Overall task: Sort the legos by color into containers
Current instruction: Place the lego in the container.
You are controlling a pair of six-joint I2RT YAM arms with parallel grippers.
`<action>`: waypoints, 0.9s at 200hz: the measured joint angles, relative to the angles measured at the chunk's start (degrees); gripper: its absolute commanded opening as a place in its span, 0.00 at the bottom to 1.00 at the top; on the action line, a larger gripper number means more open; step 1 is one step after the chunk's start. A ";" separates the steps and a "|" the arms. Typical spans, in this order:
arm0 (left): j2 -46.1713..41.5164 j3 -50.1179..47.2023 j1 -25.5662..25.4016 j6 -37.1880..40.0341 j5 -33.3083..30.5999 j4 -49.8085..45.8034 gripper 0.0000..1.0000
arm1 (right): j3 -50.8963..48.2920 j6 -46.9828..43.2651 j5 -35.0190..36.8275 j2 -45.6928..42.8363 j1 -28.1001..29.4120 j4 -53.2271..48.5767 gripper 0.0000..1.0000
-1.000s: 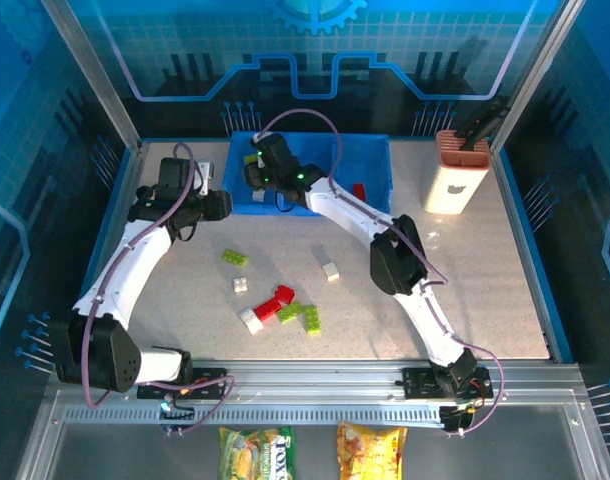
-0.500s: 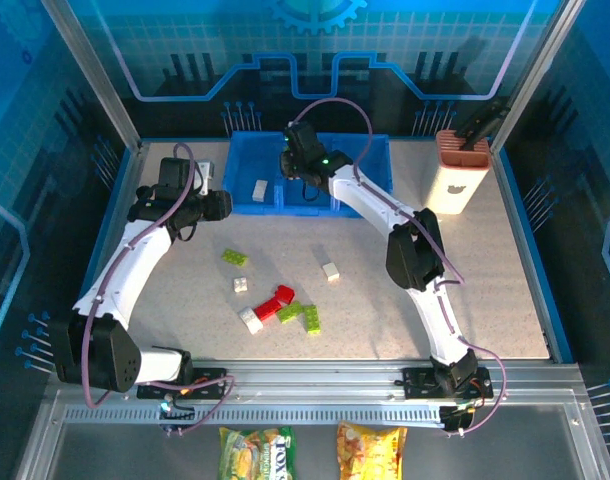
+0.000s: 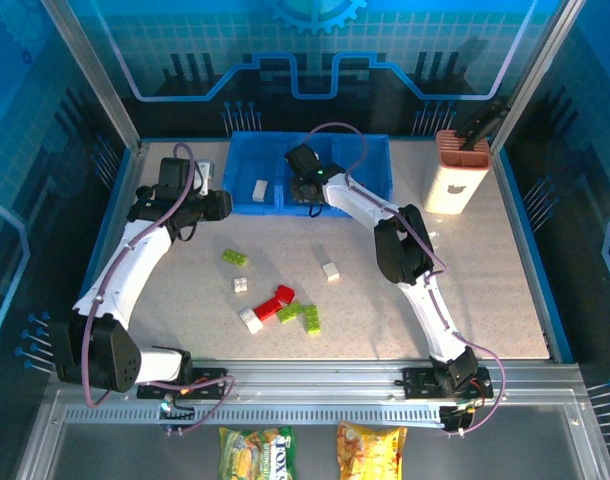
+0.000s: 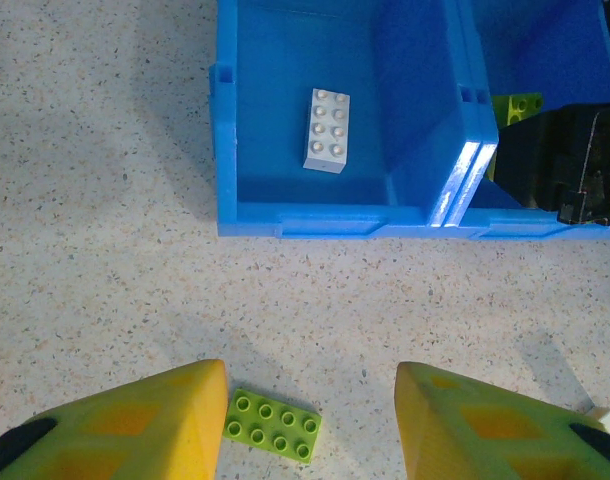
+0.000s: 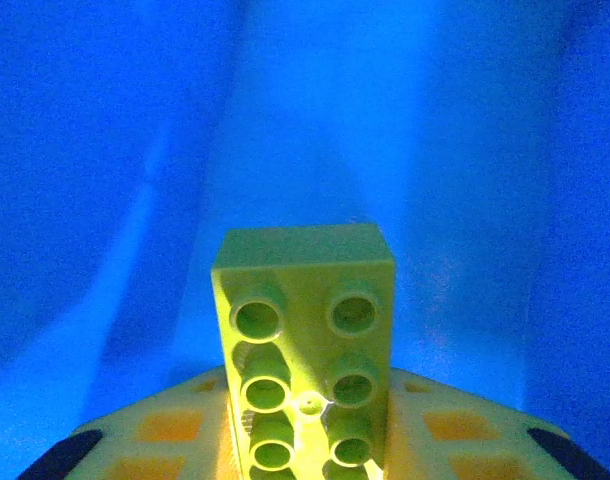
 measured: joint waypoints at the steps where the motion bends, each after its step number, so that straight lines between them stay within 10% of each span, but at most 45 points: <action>1: 0.00 0.00 0.00 -0.02 0.00 0.00 0.49 | -0.02 0.09 -0.02 0.00 -0.02 -0.02 0.36; 180: 2.45 0.02 0.00 0.00 0.28 -1.05 0.49 | -8.31 -1.68 -3.21 -12.85 -0.33 -0.79 0.44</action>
